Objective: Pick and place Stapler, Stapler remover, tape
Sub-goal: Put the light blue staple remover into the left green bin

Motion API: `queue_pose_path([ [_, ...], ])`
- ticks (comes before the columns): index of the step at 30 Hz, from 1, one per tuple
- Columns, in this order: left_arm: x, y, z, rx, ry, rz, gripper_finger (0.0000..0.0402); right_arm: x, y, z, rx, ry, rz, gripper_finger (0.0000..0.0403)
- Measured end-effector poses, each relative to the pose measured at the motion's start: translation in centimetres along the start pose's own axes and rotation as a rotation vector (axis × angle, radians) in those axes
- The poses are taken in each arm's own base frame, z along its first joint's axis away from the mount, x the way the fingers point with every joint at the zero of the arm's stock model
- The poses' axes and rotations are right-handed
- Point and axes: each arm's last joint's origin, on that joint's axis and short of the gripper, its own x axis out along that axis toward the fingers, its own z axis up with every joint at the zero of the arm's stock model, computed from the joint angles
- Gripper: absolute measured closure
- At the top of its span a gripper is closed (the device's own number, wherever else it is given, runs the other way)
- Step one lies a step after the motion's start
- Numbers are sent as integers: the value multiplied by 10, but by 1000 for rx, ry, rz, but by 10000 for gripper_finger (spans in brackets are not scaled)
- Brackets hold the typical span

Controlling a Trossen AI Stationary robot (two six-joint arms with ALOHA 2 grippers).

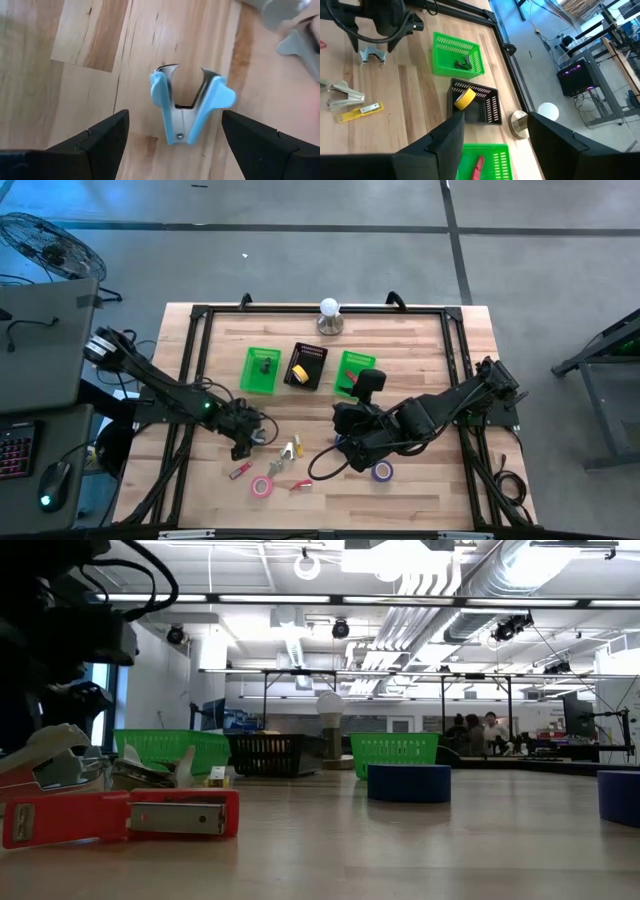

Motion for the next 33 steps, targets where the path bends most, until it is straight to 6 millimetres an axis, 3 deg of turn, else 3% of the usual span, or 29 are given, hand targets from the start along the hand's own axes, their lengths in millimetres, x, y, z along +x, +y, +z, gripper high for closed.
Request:
queue_pose_path([
  [9, 23, -2, -1, 84, 8, 95, 101, 0, 1, 1, 8, -5, 27, 195],
  [13, 24, -2, 1, 85, -39, 130, 172, 0, 1, 2, 9, -6, 27, 195],
  [17, 25, -3, 5, 113, -86, 144, 299, 0, 1, 2, 10, -7, 27, 195],
  [18, 25, -3, 5, 124, -89, 146, 313, 0, 1, 2, 10, -8, 24, 195],
  [21, 22, -5, 9, 152, -101, 159, 304, 0, 1, 2, 9, -9, 20, 195],
  [26, 1, -18, 36, 232, -158, 265, 304, 0, 1, 2, -7, -11, 15, 195],
  [33, -60, -21, 85, 398, -97, 550, 304, 0, 0, 2, -11, -21, -22, 195],
])
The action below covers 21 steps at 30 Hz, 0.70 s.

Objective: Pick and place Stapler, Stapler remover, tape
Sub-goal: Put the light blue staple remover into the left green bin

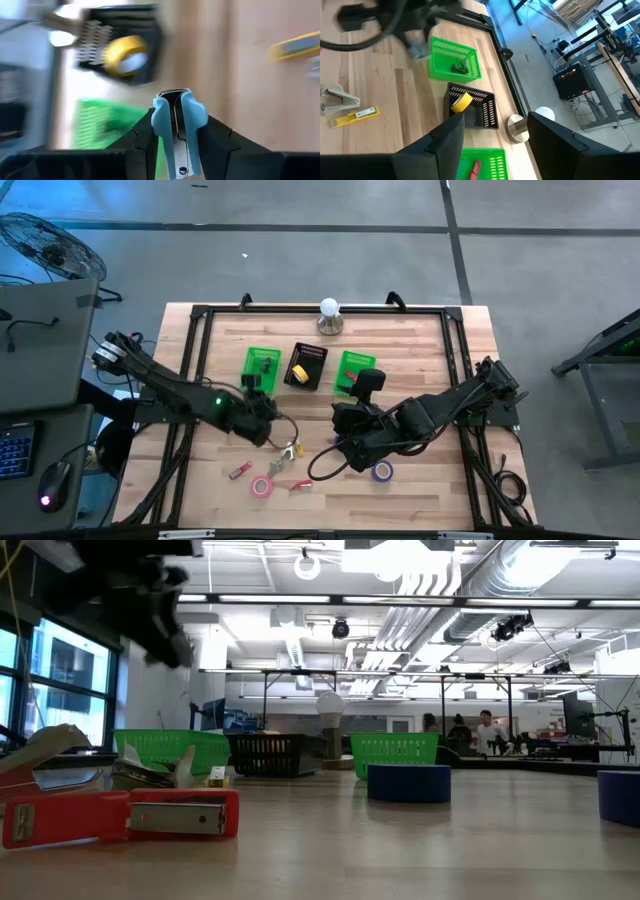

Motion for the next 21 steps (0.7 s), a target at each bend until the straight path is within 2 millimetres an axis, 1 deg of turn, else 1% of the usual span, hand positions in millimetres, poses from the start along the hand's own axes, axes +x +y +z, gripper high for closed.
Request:
queue_pose_path([
  [3, -7, 29, 11, 37, 70, 87, 304, 0, 0, 0, -1, 0, -1, 195],
  [6, 0, 61, 11, 36, 148, 118, 304, 0, 0, 0, -2, 1, -1, 195],
  [9, 14, 95, 7, -59, 178, 56, 304, 0, 0, -1, -8, 5, -2, 195],
  [12, 38, 121, -6, -175, 169, -87, 305, 0, 0, -1, -9, 6, -1, 195],
  [14, 54, 132, -17, -246, 143, -187, 305, 0, 0, -1, -9, 6, 0, 195],
  [16, 70, 136, -31, -301, 147, -258, 305, 0, 0, -1, -13, 10, 1, 195],
  [19, 89, 135, -51, -343, 160, -316, 305, 0, 0, -2, -14, 14, 8, 195],
  [21, 97, 131, -58, -371, 141, -355, 305, 0, 0, -2, -14, 14, 10, 195],
])
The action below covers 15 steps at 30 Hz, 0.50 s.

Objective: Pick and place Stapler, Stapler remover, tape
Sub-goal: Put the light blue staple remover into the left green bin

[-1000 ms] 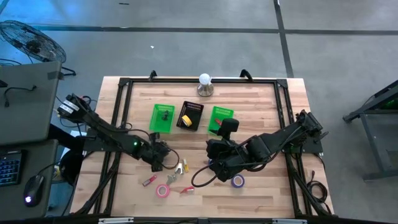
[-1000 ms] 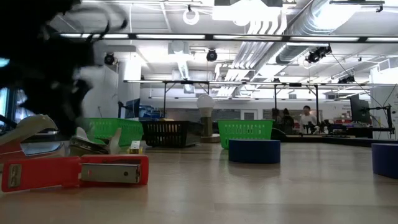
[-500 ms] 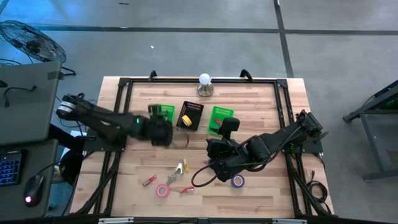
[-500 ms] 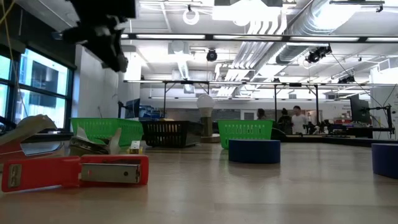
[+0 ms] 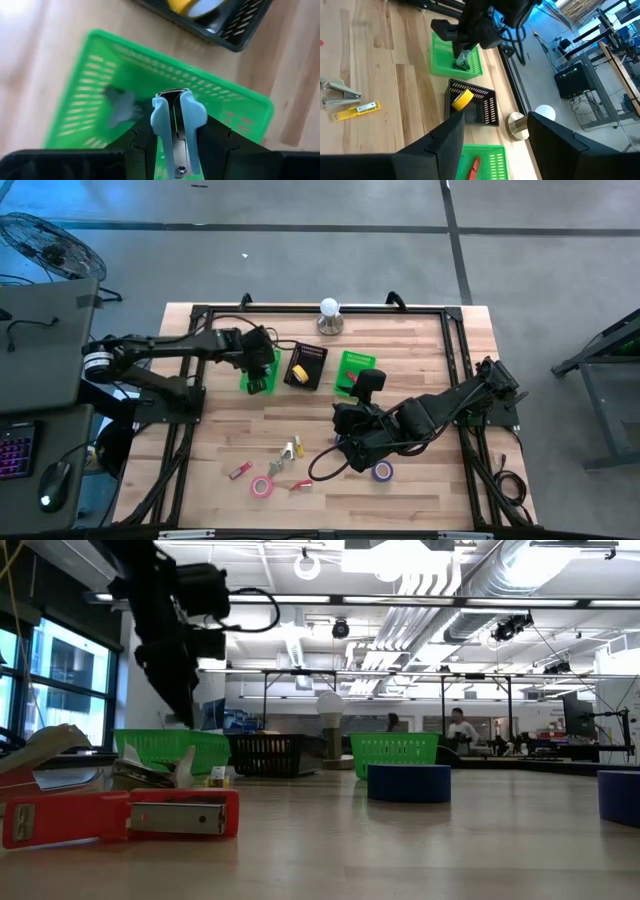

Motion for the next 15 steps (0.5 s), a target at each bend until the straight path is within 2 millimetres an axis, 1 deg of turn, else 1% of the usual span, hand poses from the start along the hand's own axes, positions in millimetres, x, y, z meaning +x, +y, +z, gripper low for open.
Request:
queue_pose_path([
  [2, 5, 0, -6, -27, 2, -70, 305, 0, 0, 0, 0, 0, 0, 195],
  [4, 7, -2, -8, -35, 15, -112, 305, 0, 0, 0, 0, 0, 0, 195],
  [5, 7, -2, -8, -36, 15, -116, 301, 0, 0, 0, 1, 1, -1, 195],
  [6, 7, -4, -8, -41, 14, -121, 287, 1, -1, 0, 3, 1, -3, 195],
  [12, 7, -7, -8, -86, 23, -98, 139, 3, -2, 1, 6, 1, -16, 195],
  [15, 7, -7, -8, -90, 24, -77, 90, 2, -2, 1, 6, 0, -15, 195],
])
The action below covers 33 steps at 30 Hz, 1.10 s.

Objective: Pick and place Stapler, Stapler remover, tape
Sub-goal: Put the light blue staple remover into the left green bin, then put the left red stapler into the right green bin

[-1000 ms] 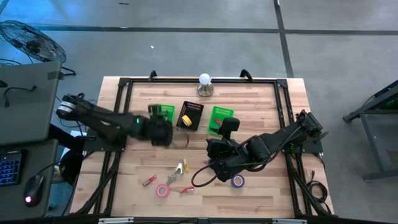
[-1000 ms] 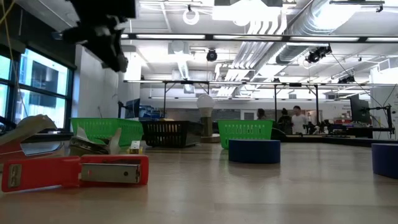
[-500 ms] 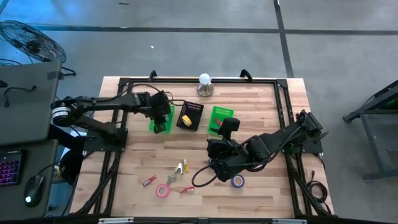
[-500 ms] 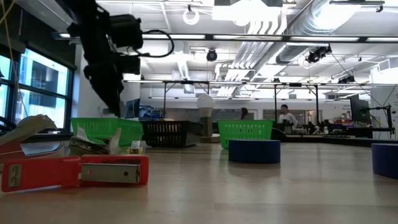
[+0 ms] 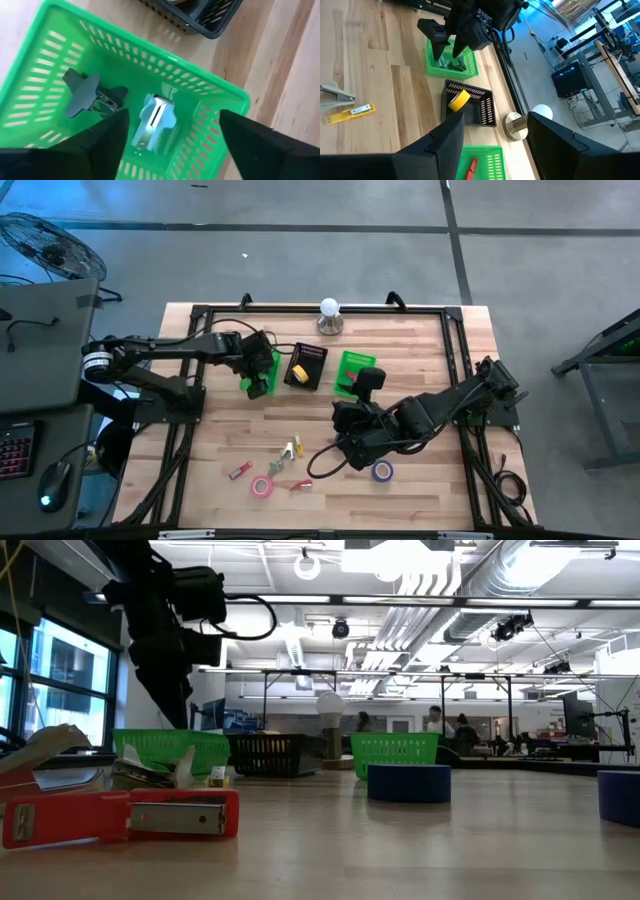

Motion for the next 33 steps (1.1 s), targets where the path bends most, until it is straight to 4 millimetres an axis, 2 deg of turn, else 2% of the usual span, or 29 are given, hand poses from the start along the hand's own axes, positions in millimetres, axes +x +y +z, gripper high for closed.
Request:
queue_pose_path([
  [3, -1, 1, 0, -25, -1, 19, 69, 0, 0, 0, 0, 1, 2, 195],
  [8, -15, -3, 8, -55, 15, 1, 64, 0, 0, 0, -2, 1, 4, 195],
  [13, -33, -24, 10, -103, 121, -75, 63, 0, 0, -1, -15, 9, 3, 195],
  [18, -32, -63, -4, -190, 227, -148, 63, 0, 0, -1, -34, 12, 5, 195],
  [23, -27, -116, -32, -241, 281, -150, 63, 0, 0, -2, -71, 16, 20, 195],
  [28, -34, -163, -64, -352, 202, -89, 63, 0, 0, -2, -102, 17, 24, 195],
  [33, -37, -199, -92, -408, 126, -113, 63, 0, 1, -2, -102, 23, 49, 195],
])
